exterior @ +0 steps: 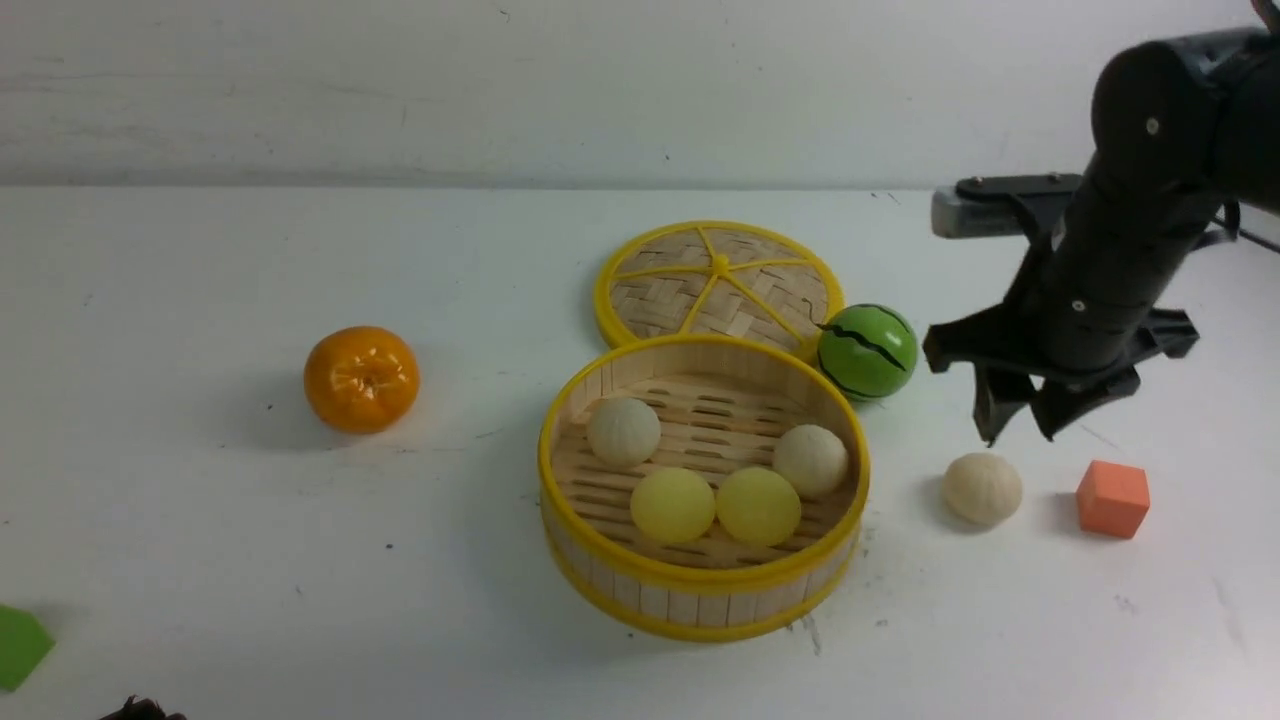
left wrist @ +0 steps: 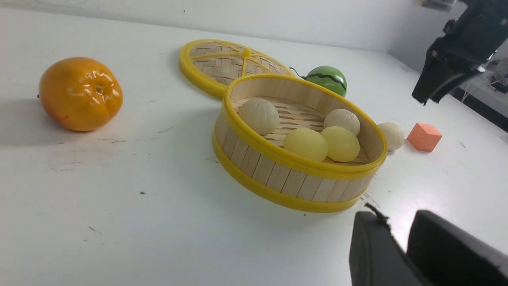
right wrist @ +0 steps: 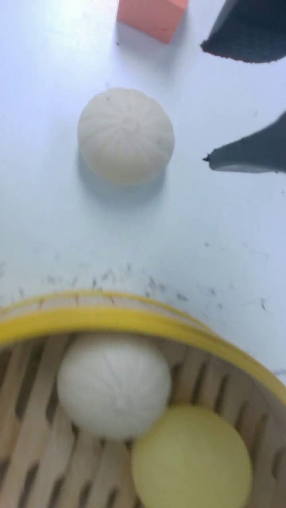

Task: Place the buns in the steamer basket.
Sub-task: Use the right arm to grab a steamed stuffed bun

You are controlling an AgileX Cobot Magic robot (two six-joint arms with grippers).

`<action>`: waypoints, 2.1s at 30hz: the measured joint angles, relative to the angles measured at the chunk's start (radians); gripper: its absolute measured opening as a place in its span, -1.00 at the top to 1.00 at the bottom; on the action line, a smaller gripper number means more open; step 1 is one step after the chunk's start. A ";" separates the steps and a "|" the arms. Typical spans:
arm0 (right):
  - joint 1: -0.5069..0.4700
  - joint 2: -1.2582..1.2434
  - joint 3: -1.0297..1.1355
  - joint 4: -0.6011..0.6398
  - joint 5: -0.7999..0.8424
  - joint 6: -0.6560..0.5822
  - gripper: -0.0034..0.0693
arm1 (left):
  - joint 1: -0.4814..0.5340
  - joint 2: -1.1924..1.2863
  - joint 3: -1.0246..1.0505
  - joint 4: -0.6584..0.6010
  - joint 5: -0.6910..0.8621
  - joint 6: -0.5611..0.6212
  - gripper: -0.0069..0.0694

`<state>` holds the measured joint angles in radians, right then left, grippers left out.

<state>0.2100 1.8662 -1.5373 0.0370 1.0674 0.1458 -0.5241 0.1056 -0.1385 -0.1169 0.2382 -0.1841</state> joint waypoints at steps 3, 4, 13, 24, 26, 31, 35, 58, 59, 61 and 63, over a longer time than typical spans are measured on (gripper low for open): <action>-0.025 0.038 0.004 0.026 -0.054 0.000 0.15 | 0.000 0.000 0.000 0.000 0.000 0.000 0.45; -0.027 0.050 0.004 0.032 -0.067 0.000 0.17 | 0.000 0.000 0.000 0.000 0.000 0.000 0.44; -0.030 0.136 0.004 0.027 -0.124 0.000 0.20 | 0.000 0.000 0.000 0.000 0.000 0.000 0.44; -0.030 0.142 0.004 0.015 -0.157 0.001 0.20 | 0.000 0.000 0.000 0.000 0.000 0.000 0.41; -0.030 0.142 0.004 0.013 -0.156 0.003 0.20 | 0.000 0.000 0.000 0.000 0.000 0.000 0.41; -0.031 0.142 0.004 0.017 -0.140 0.005 0.20 | 0.000 0.000 0.000 0.000 0.000 0.000 0.39; -0.045 0.144 0.004 0.028 -0.138 0.005 0.20 | 0.000 0.000 0.000 0.000 0.000 0.000 0.39; -0.052 0.165 0.004 0.092 -0.136 -0.095 0.68 | 0.000 0.000 0.000 0.000 0.000 0.000 0.34; -0.052 0.165 0.004 0.093 -0.133 -0.106 0.73 | 0.000 0.000 0.000 0.000 0.000 0.000 0.34; -0.052 0.161 0.004 0.093 -0.129 -0.114 0.84 | 0.000 0.000 0.000 0.000 0.000 0.000 0.34; -0.052 0.157 0.004 0.093 -0.123 -0.117 0.90 | 0.000 0.000 0.000 0.000 0.000 0.000 0.34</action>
<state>0.1579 2.0231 -1.5337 0.1301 0.9447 0.0292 -0.5241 0.1056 -0.1385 -0.1169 0.2382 -0.1841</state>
